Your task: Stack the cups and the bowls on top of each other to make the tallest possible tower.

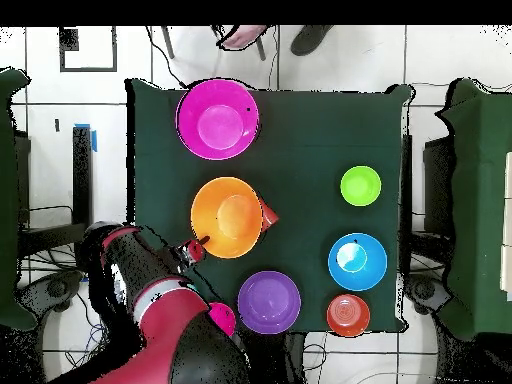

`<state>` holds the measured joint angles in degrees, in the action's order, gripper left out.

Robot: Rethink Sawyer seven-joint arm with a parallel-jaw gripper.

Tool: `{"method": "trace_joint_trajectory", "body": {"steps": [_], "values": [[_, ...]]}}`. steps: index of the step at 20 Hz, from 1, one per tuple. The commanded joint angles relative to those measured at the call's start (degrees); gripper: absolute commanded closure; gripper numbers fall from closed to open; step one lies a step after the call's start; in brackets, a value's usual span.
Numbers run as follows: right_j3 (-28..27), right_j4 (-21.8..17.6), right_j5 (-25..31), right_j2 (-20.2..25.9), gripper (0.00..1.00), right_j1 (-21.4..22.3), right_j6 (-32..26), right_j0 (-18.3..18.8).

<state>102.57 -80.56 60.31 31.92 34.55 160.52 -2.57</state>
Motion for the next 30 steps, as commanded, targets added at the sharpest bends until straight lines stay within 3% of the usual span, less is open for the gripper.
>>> {"method": "trace_joint_trajectory", "body": {"steps": [1,10,15,24,30], "values": [[-7.6,3.76,-0.08,-5.17,1.0,-4.24,16.21,-1.93],[-10.06,5.88,-2.25,-9.17,1.0,-5.77,17.38,-5.48],[-10.79,7.85,-5.82,-10.33,1.0,-6.95,18.22,-5.47],[-12.86,9.69,-9.74,-13.34,1.0,-10.8,27.4,-8.55],[-14.91,11.67,-10.62,-14.62,1.0,-13.1,29.36,-10.11]]}}
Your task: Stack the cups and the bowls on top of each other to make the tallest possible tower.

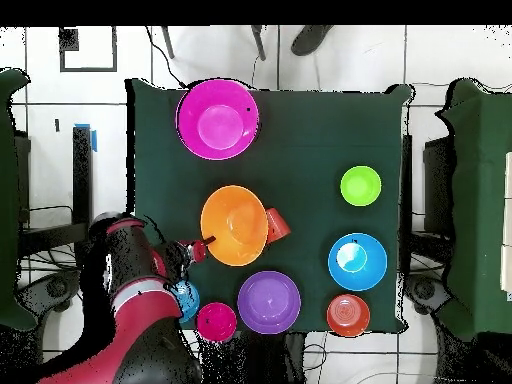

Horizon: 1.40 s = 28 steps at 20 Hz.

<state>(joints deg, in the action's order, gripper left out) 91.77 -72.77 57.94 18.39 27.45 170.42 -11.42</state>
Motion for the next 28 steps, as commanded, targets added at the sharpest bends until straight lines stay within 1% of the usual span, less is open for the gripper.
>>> {"method": "trace_joint_trajectory", "body": {"steps": [1,4,10,15,21,25,28], "values": [[-4.34,4.3,-8.36,-1.28,1.0,-6.15,19.31,-1.53],[-4.24,6.82,-9.06,-1.02,1.0,-6.19,18.28,-1.27],[-2.24,13.22,-13.17,0.52,1.0,-5.05,15.34,1.13],[-1.51,16.4,-15.55,0.72,1.0,-4.34,12.64,1.8],[0.19,18.37,-18.54,2.31,1.0,-3.49,5.68,4.01],[1.01,19.04,-19.35,2.02,1.0,-2.37,4.7,4.59],[0.97,17.94,-19.75,1.5,1.0,-2.17,3.67,4.31]]}}
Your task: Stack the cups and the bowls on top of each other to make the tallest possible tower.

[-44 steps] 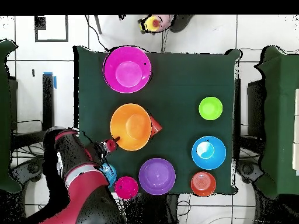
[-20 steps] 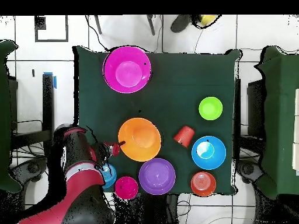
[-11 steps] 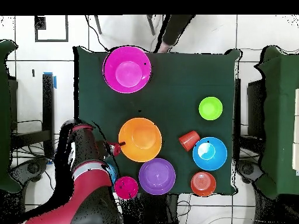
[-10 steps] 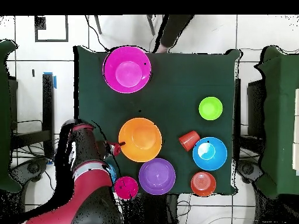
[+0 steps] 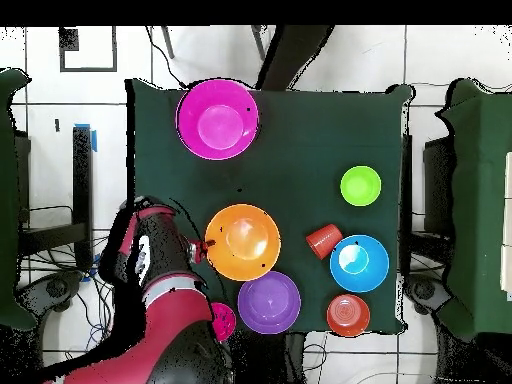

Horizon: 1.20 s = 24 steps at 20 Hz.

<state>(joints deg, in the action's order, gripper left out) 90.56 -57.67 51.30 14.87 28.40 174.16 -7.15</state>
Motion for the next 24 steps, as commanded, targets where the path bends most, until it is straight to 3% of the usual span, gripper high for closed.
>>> {"method": "trace_joint_trajectory", "body": {"steps": [1,11,24], "values": [[2.05,2.67,-13.1,4.79,0.0,-3.1,-0.41,-0.11],[2.7,2.94,-13.59,4.31,0.0,-1.23,-5.42,0.27],[8.88,9.7,-8.29,8.49,0.0,9.01,-19.55,6.74]]}}
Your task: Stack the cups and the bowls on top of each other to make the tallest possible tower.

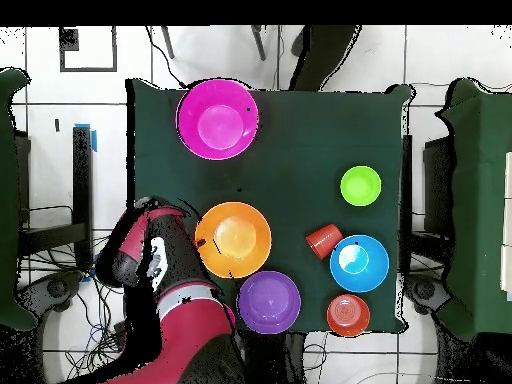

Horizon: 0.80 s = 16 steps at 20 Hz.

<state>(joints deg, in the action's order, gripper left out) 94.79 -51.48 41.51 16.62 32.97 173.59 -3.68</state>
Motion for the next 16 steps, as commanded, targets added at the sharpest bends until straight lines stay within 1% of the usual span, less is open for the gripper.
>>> {"method": "trace_joint_trajectory", "body": {"steps": [1,4,9,11,14,16], "values": [[5.08,4.02,2.29,7.32,0.0,5.08,-20.41,3.94],[5.68,5.1,5.4,8.59,0.0,7.31,-24.82,5.4],[6.15,7.06,8.4,10.42,0.0,11.51,-29.04,7.47],[6.51,8.66,9.01,11.09,0.0,13.61,-30.02,8.48],[6.27,9.58,9.27,11.85,0.0,14.81,-32.1,9.65],[5.66,9.49,9.49,11.93,0.0,15.09,-33.68,10.03]]}}
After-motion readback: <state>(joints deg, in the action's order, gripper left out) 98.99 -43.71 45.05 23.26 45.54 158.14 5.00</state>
